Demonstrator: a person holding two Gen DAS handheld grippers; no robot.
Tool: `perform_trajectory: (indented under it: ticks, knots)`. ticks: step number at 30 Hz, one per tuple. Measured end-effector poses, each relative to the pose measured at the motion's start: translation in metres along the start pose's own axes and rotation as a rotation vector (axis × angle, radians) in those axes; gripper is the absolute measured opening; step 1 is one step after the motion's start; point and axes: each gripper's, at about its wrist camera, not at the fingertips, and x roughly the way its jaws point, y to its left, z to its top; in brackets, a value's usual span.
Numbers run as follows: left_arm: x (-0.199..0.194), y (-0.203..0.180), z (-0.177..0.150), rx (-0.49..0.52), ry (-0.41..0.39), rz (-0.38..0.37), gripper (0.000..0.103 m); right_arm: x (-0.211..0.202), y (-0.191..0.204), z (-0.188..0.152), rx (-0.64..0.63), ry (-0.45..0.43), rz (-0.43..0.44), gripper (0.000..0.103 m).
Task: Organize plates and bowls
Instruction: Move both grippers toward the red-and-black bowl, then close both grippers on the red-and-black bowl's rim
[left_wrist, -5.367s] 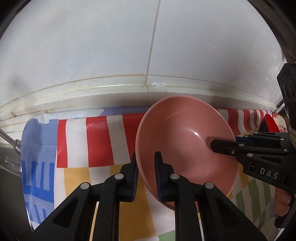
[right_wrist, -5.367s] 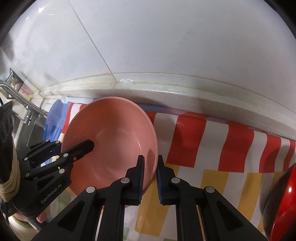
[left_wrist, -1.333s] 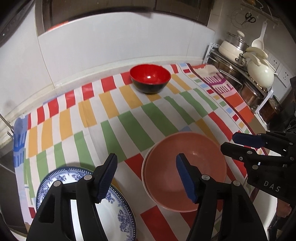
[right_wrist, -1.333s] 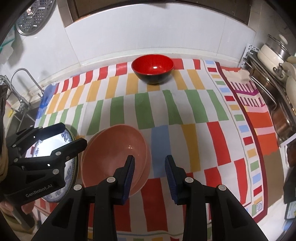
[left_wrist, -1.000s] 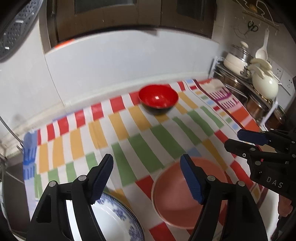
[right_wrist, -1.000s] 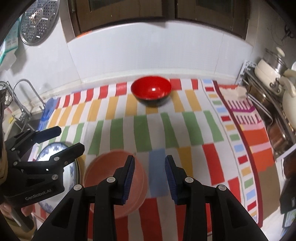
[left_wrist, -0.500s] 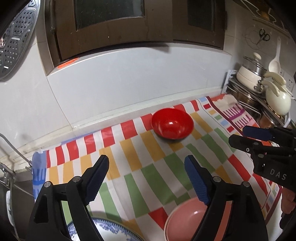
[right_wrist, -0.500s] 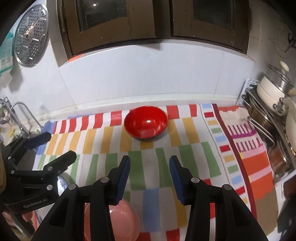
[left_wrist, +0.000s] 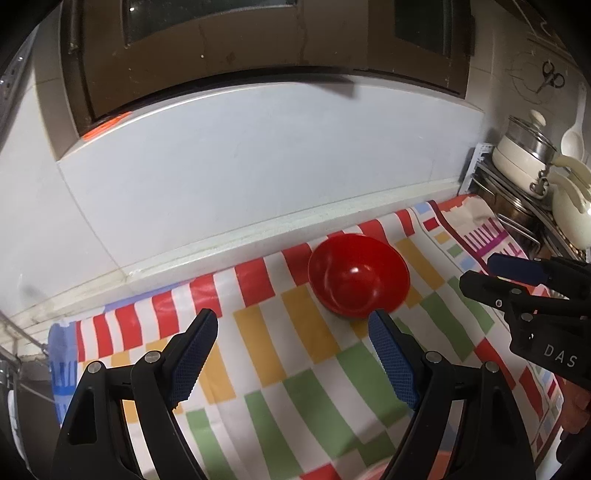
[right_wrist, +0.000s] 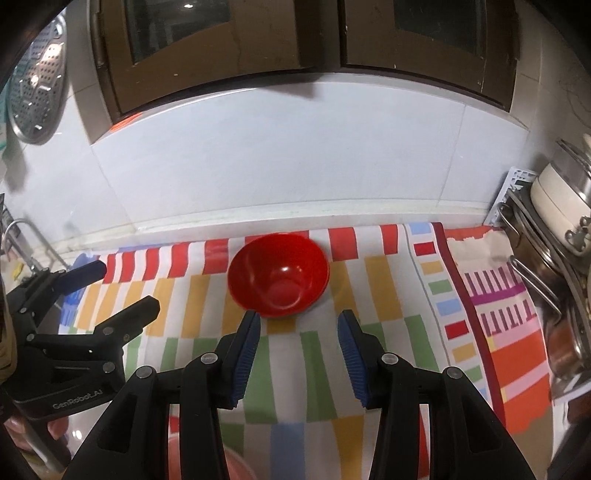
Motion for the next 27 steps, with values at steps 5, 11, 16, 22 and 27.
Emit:
perform_trajectory:
  ticks: [5, 11, 16, 22, 27]
  knots:
    - [0.028, 0.002, 0.010, 0.009, 0.022, 0.000, 0.084, 0.023, -0.007, 0.011, 0.024, 0.015, 0.008, 0.045]
    - [0.065, 0.006, 0.018, 0.006, 0.066, -0.003, 0.084, 0.055, -0.014, 0.021, 0.035, 0.039, 0.000, 0.045]
    - [0.094, 0.007, 0.024, 0.000, 0.099, -0.009, 0.084, 0.080, -0.021, 0.028, 0.042, 0.060, -0.006, 0.045]
    - [0.122, 0.005, 0.027, -0.003, 0.135, -0.016, 0.083, 0.106, -0.031, 0.033, 0.060, 0.093, -0.006, 0.045]
    - [0.141, 0.004, 0.026, -0.003, 0.163, -0.014, 0.078, 0.127, -0.038, 0.031, 0.079, 0.127, 0.005, 0.045]
